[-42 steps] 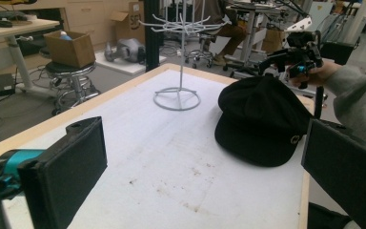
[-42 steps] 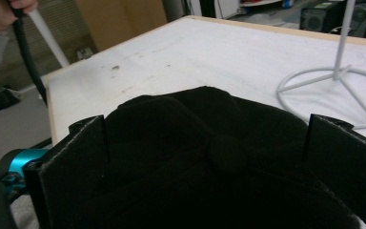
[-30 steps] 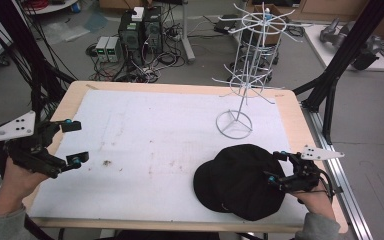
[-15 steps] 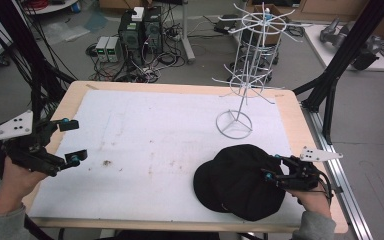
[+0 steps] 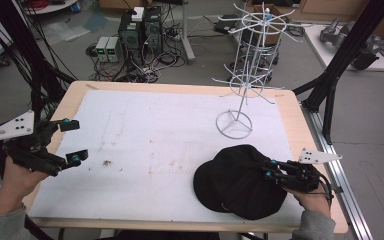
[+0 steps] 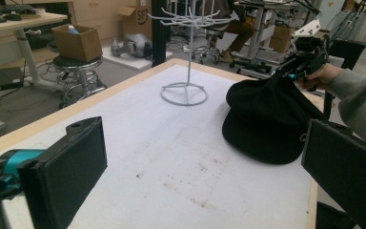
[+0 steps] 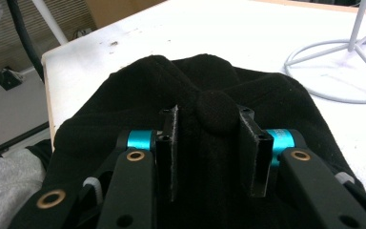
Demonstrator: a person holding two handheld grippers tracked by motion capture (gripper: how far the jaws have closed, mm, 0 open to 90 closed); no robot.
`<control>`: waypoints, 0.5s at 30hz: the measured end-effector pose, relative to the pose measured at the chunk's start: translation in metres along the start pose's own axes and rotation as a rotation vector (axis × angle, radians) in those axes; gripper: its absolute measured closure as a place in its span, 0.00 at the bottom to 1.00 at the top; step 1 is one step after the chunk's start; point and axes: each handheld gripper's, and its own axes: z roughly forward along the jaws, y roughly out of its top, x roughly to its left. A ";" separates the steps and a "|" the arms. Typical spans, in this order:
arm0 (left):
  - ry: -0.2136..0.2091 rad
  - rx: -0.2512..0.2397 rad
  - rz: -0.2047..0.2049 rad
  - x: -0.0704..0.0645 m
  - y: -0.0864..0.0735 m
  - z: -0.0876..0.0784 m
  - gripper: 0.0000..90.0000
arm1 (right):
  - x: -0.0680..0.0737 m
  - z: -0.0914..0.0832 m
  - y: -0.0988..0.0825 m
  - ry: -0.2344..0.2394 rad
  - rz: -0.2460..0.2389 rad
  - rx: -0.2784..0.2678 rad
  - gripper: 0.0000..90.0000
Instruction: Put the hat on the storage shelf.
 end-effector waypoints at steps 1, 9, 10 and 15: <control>-0.003 0.001 0.001 0.000 0.000 0.000 0.02 | 0.000 0.000 0.000 0.001 0.000 -0.001 0.73; -0.005 0.015 0.001 0.001 -0.001 0.003 0.02 | 0.007 -0.003 0.009 0.009 -0.013 -0.028 0.73; -0.005 0.015 0.001 0.001 -0.001 0.003 0.02 | 0.009 -0.003 0.011 0.009 -0.020 -0.028 0.74; -0.004 0.015 -0.002 0.001 -0.002 0.004 0.02 | 0.016 -0.007 0.021 0.022 -0.057 -0.041 0.74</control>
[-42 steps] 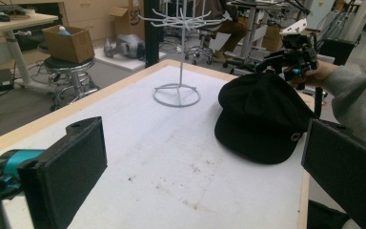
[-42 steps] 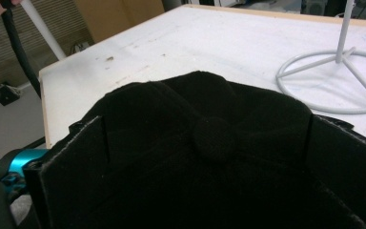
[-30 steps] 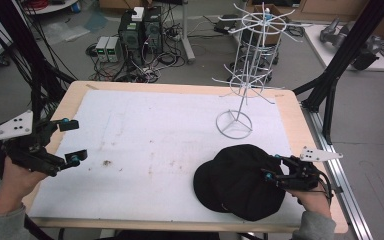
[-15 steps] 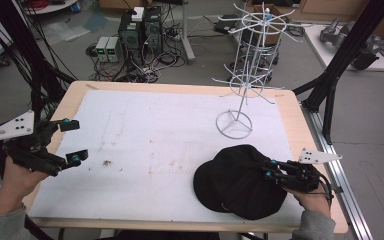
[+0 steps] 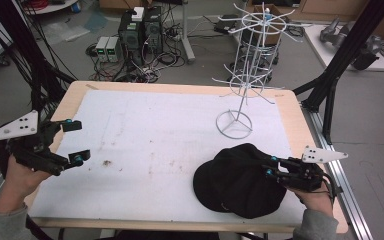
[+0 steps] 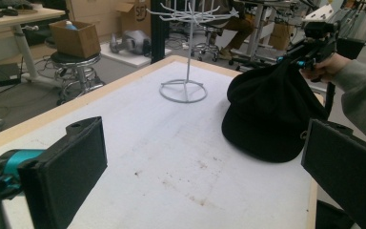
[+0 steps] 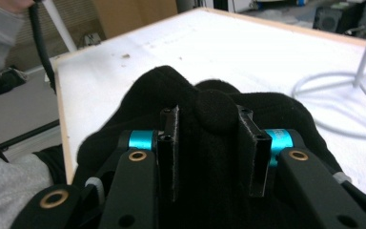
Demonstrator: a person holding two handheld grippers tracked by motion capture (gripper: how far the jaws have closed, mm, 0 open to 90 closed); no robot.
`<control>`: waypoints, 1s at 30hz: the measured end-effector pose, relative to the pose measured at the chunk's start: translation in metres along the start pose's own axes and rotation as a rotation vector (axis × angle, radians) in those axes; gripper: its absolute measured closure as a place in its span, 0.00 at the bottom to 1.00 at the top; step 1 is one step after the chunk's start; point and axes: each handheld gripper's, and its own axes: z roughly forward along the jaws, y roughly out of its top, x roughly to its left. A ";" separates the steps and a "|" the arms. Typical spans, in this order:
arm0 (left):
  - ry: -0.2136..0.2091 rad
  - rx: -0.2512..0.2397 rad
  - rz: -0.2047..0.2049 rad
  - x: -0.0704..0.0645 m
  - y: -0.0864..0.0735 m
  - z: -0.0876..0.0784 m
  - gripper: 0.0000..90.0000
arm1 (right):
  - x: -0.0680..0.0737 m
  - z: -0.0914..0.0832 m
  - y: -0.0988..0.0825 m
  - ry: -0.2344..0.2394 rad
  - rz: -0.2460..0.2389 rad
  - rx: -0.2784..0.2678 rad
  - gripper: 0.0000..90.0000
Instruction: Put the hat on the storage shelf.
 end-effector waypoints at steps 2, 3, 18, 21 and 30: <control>-0.002 0.000 0.001 0.000 0.000 0.000 0.02 | 0.002 0.000 0.004 -0.003 -0.020 -0.010 0.74; -0.001 0.000 -0.001 0.000 0.000 0.000 0.02 | 0.004 -0.001 0.008 0.002 -0.026 -0.014 0.74; 0.000 0.010 -0.013 0.001 -0.005 0.004 0.02 | 0.026 -0.014 0.058 0.064 -0.144 -0.065 0.74; 0.003 0.005 -0.021 0.001 -0.006 0.004 0.02 | 0.030 -0.018 0.071 0.087 -0.168 -0.065 0.74; 0.001 0.008 -0.031 0.003 -0.009 0.001 0.02 | 0.033 -0.013 0.114 0.139 -0.204 -0.030 0.74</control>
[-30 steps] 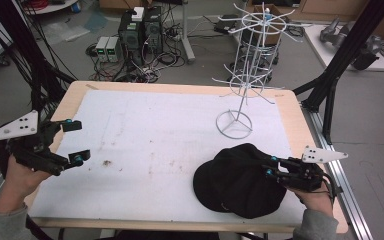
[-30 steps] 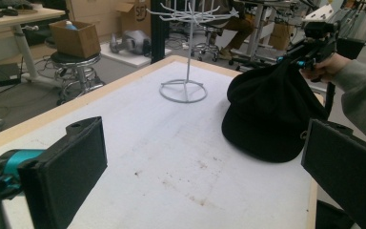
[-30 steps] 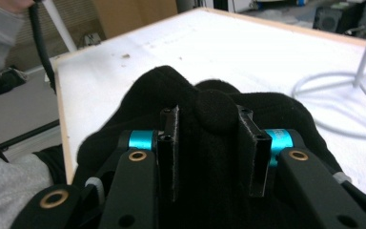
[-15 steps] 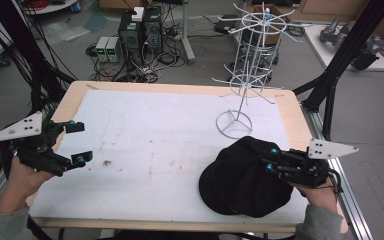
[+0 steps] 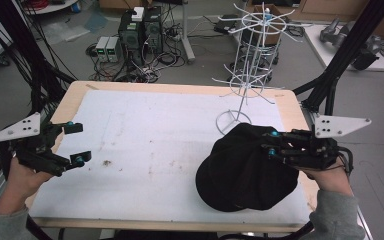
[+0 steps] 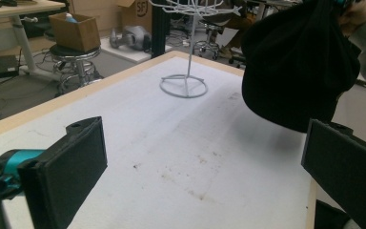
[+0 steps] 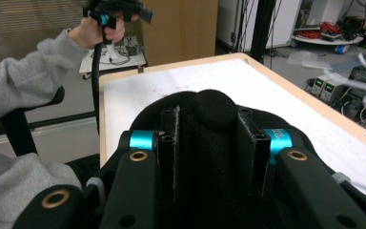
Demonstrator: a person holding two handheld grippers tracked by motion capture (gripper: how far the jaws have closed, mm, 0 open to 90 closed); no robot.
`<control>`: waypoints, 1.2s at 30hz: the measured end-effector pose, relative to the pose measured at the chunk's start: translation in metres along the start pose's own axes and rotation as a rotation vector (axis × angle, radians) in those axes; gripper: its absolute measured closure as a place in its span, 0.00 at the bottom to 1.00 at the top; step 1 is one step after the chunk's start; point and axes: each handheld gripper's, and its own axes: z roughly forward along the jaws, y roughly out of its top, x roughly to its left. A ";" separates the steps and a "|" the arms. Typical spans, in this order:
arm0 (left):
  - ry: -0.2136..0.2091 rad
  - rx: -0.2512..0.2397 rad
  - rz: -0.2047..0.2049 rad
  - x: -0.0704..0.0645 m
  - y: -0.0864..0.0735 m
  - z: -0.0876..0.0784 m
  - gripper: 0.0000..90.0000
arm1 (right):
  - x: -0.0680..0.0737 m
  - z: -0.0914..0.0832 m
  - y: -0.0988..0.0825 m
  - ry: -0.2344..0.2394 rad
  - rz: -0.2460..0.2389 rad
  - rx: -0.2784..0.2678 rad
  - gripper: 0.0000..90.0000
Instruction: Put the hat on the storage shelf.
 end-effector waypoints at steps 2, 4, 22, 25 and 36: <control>0.002 -0.002 -0.002 0.000 0.000 -0.001 0.02 | 0.000 -0.002 0.012 0.003 -0.016 -0.002 0.74; 0.004 -0.001 -0.006 0.000 -0.001 -0.002 0.02 | 0.001 -0.005 0.026 0.024 -0.030 -0.011 0.74; -0.035 -0.043 -0.031 -0.001 0.000 -0.016 0.02 | 0.015 -0.027 0.134 0.031 -0.163 -0.052 0.74; -0.028 -0.038 -0.036 -0.001 -0.001 -0.017 0.02 | 0.017 -0.023 0.152 0.024 -0.195 -0.018 0.74; 0.030 -0.041 -0.069 0.000 -0.007 -0.037 0.02 | 0.012 -0.016 0.201 0.066 -0.229 -0.074 0.74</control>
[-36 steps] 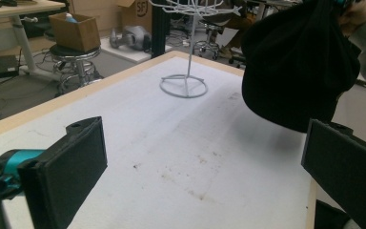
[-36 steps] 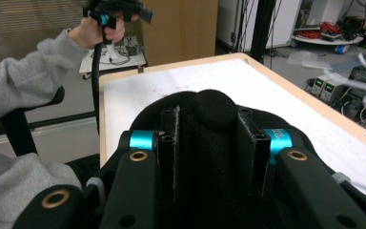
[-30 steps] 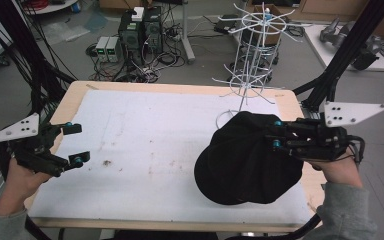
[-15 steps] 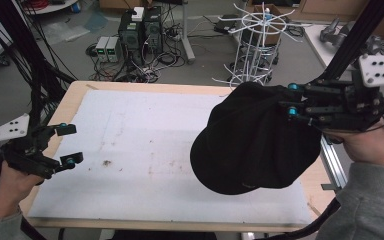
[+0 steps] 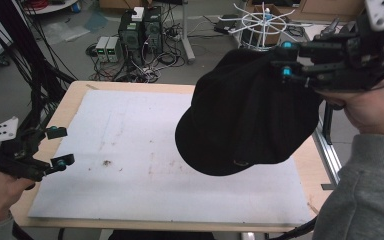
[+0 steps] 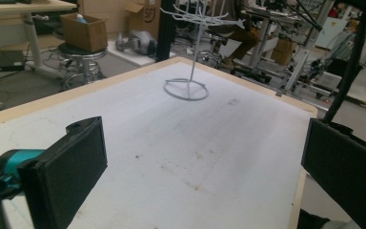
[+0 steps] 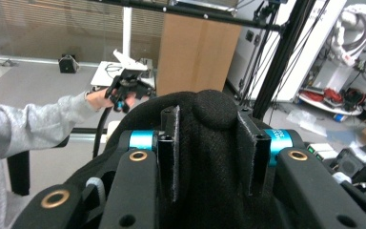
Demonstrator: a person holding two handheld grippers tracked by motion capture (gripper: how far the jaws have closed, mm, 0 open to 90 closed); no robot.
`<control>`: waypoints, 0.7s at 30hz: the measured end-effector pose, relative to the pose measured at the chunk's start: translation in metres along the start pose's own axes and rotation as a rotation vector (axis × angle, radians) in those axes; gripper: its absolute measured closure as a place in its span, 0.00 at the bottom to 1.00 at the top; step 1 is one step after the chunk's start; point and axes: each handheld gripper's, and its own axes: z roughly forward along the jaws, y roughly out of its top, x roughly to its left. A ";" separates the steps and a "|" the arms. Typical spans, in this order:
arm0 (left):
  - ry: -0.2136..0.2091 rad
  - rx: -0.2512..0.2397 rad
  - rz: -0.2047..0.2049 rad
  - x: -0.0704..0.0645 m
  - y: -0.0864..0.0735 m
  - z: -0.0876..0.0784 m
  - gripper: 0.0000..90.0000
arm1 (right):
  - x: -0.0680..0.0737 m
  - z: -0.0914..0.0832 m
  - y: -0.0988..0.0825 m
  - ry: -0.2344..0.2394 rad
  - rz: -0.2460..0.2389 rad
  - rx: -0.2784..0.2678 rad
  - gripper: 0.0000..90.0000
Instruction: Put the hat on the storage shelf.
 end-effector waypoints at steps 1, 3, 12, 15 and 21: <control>0.005 -0.005 -0.004 0.000 0.000 -0.004 0.02 | -0.004 0.003 0.013 -0.016 -0.006 0.019 0.74; 0.012 -0.007 -0.004 0.000 0.000 -0.006 0.02 | -0.007 0.006 0.024 -0.028 -0.017 0.036 0.74; 0.078 -0.019 -0.032 0.002 0.000 -0.023 0.02 | -0.023 0.022 0.073 -0.056 -0.065 0.050 0.74; 0.066 -0.039 -0.044 0.004 0.000 -0.028 0.02 | -0.025 0.025 0.080 -0.055 -0.080 0.064 0.74; 0.081 -0.047 -0.055 0.009 -0.002 -0.032 0.02 | -0.041 0.031 0.101 -0.074 -0.103 0.053 0.74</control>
